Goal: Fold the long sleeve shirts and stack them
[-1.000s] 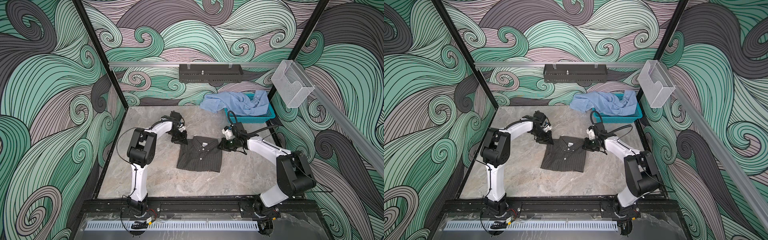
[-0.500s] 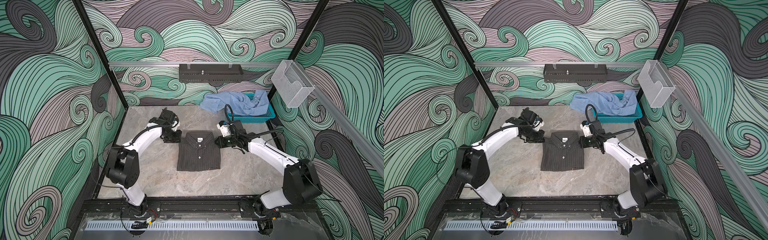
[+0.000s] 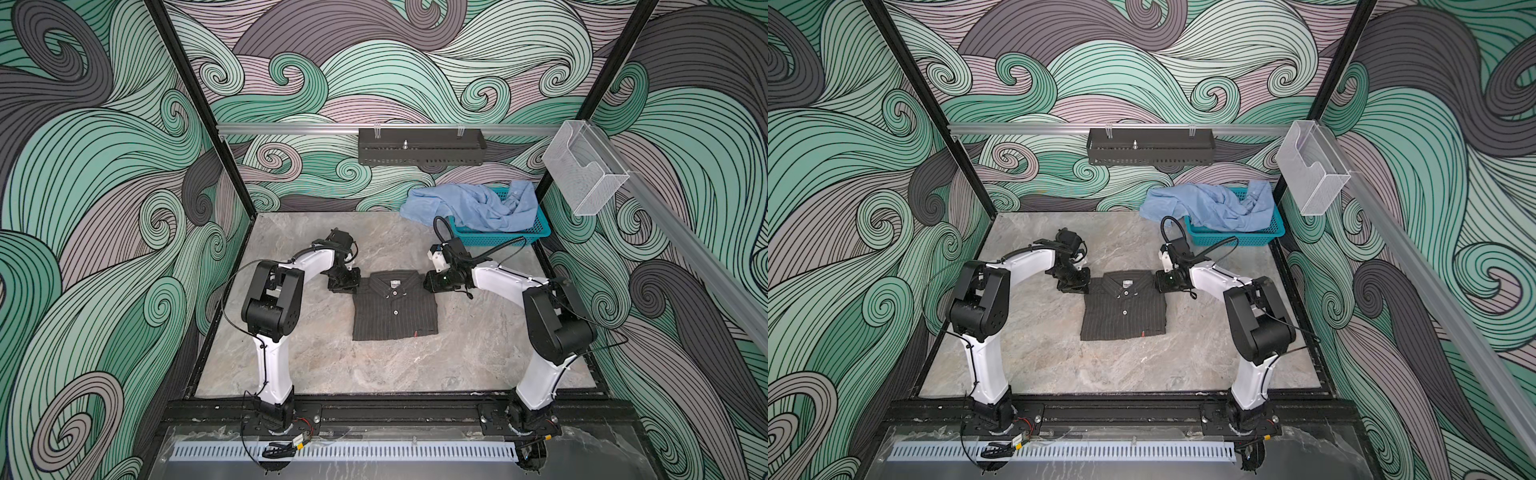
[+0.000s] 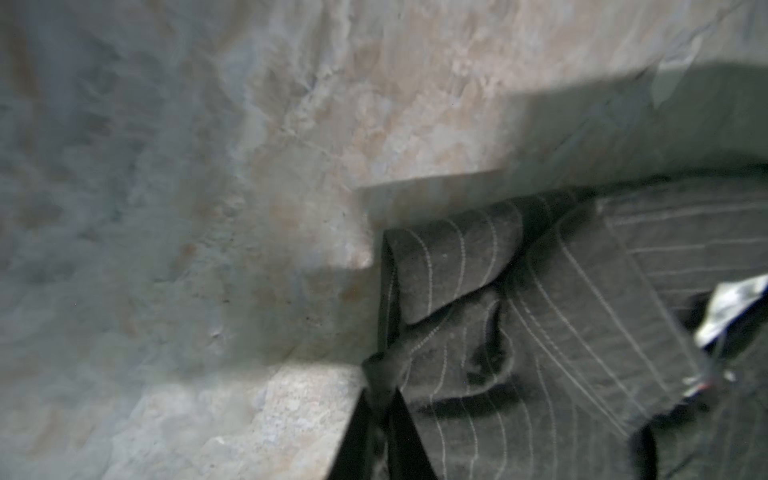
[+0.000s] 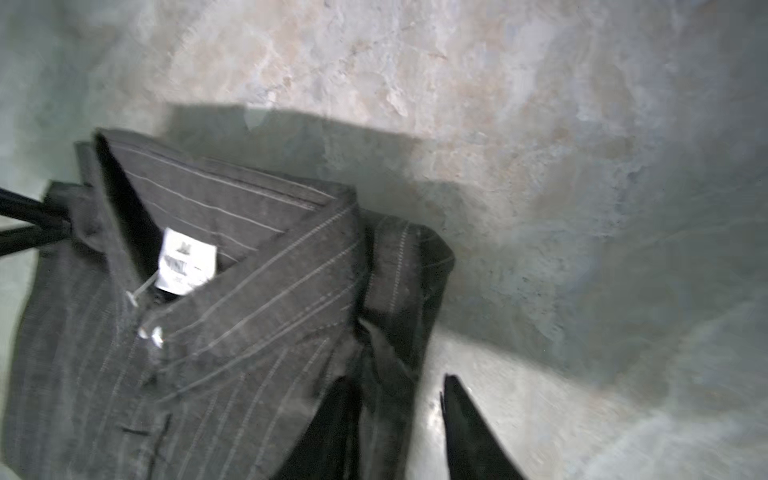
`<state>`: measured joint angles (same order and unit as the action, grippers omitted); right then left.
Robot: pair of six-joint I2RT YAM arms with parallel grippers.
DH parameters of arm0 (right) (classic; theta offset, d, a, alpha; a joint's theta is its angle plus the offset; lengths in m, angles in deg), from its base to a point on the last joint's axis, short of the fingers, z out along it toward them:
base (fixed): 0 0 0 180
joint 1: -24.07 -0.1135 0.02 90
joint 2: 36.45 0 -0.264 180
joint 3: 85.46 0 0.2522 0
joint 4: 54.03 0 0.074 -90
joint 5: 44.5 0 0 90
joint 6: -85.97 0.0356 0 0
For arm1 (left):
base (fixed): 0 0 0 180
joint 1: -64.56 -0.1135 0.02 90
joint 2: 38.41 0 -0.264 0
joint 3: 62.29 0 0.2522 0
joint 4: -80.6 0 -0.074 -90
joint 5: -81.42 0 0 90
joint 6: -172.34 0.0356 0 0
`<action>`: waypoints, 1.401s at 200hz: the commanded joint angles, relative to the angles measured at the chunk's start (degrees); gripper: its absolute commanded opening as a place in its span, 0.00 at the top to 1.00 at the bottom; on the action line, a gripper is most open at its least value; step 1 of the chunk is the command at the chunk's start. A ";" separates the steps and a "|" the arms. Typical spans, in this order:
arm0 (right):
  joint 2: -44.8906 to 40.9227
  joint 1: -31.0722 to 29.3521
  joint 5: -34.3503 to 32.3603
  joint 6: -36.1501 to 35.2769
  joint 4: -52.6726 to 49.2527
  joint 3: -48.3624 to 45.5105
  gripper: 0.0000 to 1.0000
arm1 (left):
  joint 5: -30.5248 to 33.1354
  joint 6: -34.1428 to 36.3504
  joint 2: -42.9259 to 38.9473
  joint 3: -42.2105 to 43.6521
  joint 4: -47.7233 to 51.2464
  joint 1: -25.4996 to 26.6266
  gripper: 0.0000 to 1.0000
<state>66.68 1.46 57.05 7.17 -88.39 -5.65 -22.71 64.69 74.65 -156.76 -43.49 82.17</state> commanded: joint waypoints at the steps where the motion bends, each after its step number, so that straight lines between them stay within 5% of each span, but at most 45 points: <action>1: -5.25 0.11 -3.06 1.78 -5.61 1.13 0.32 | 1.99 0.20 -7.91 -3.24 3.06 -0.41 0.57; 30: -14.39 -1.12 -1.79 5.04 -8.65 -2.38 0.28 | 1.35 -0.39 -16.91 -1.27 4.77 3.40 0.47; 93: -13.10 -5.52 10.78 15.37 -3.92 -9.74 0.70 | -4.32 -19.30 -8.39 8.27 -9.26 17.08 0.48; 140: -0.80 -4.45 14.55 19.14 -1.38 -9.73 0.78 | -1.12 -17.78 -2.15 10.67 -5.21 15.01 0.45; 191: 12.38 -8.67 14.38 20.69 -0.32 2.46 0.79 | 7.17 -9.08 1.40 6.68 3.08 4.49 0.40; 223: 21.00 -11.36 15.08 21.81 1.33 16.72 0.76 | 11.84 -4.22 1.74 -0.74 8.20 -2.82 0.39; 244: 20.82 -12.83 13.74 22.66 3.19 22.02 0.63 | 13.60 -2.42 -0.85 -4.63 10.04 -4.41 0.37; 253: 19.12 -13.03 12.52 22.49 3.08 23.19 0.51 | 13.67 -1.91 -2.27 -5.99 11.30 -3.99 0.35; 280: 10.16 -12.74 7.07 20.99 2.87 19.89 0.34 | 13.16 -3.52 -6.42 -6.52 12.75 -1.27 0.02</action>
<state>85.10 -11.81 70.58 29.20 -84.81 15.72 -11.33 60.80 73.69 -161.59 -35.79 77.60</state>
